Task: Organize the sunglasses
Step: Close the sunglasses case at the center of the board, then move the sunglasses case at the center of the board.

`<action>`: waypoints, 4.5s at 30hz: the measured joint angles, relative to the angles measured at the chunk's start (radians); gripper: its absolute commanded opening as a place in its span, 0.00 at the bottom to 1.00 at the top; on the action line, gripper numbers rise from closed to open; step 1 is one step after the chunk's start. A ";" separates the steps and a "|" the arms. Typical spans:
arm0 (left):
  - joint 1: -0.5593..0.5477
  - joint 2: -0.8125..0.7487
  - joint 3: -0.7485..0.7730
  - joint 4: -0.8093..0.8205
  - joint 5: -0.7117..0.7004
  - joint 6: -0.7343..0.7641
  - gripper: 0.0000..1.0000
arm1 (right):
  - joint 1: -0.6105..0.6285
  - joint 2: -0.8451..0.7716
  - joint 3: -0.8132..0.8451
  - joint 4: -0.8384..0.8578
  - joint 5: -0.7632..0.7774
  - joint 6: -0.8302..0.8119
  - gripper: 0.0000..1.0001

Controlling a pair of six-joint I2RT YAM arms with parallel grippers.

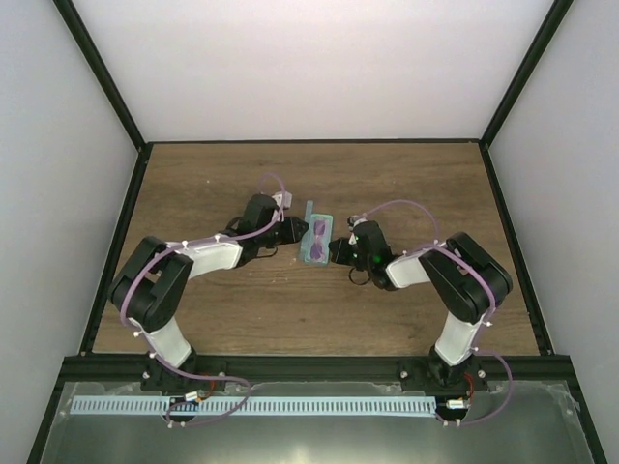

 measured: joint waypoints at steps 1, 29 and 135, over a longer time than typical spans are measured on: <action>-0.003 0.002 0.005 0.000 -0.003 0.000 0.24 | 0.000 0.005 0.002 0.002 -0.004 -0.002 0.01; -0.089 0.108 0.072 0.015 -0.068 -0.016 0.24 | -0.008 0.096 0.061 0.058 -0.058 -0.010 0.01; -0.131 0.014 0.079 -0.366 -0.611 0.141 0.92 | -0.007 -0.495 -0.282 -0.133 0.181 -0.087 0.59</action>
